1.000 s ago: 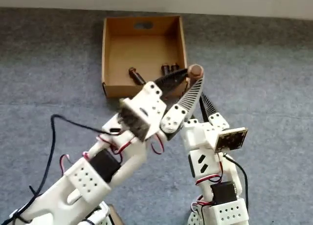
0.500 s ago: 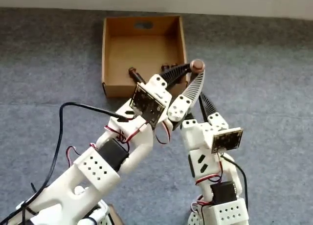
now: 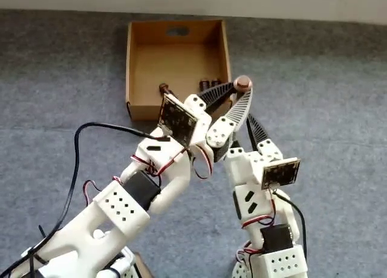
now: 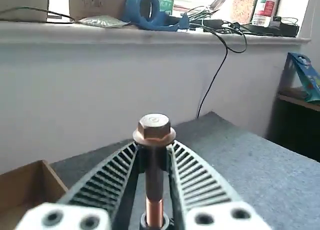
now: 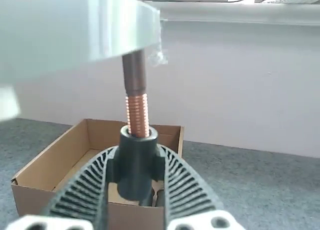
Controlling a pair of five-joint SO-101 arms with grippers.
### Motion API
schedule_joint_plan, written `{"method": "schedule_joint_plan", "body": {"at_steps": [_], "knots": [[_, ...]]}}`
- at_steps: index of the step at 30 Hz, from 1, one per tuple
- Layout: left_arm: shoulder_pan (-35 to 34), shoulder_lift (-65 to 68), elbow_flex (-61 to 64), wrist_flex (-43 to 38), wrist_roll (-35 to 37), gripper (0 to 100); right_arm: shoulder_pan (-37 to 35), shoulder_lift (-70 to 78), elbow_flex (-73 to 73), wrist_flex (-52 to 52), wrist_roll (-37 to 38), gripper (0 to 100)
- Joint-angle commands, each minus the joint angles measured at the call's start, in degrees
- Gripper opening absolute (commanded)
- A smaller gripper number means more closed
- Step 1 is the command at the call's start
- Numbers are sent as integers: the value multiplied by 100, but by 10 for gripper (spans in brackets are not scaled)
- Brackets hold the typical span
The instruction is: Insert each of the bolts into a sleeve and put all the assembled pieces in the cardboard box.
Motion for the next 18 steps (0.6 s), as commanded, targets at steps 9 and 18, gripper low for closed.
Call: {"method": "schedule_joint_plan", "body": {"at_steps": [9, 18], "knots": [[-75, -22, -303, 905, 79, 7, -31, -84, 760, 84, 70, 5], [-75, -22, -303, 1327, 79, 7, -22, -127, 760, 286, 70, 5]]}}
